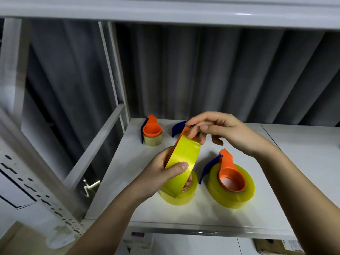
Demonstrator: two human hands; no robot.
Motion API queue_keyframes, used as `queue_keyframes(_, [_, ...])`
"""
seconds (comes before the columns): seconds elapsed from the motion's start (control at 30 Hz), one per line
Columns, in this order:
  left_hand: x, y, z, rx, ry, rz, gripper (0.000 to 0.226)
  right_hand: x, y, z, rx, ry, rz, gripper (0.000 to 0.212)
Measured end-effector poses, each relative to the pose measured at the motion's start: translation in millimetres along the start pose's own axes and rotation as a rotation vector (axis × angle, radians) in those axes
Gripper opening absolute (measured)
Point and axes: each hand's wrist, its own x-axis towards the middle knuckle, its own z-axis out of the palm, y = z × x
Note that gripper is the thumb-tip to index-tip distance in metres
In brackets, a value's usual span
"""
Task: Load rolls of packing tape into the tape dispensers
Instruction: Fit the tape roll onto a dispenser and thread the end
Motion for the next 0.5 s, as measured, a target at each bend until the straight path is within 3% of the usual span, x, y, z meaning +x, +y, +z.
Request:
queue_keyframes(0.17, [-0.9, -1.5, -1.0, 0.020, 0.011, -0.005, 0.026, -0.6, -0.7, 1.0, 0.002, 0.016, -0.003, 0.017])
queue_keyframes(0.3, [-1.4, -1.6, -1.3, 0.034, 0.004, -0.009, 0.020, -1.3, -4.5, -0.6, -0.063, 0.010, 0.031, 0.029])
queue_keyframes(0.5, [-2.9, 0.3, -0.1, 0.020, 0.021, -0.005, 0.018, -0.9, -7.9, -0.5, -0.006, 0.014, 0.031, 0.032])
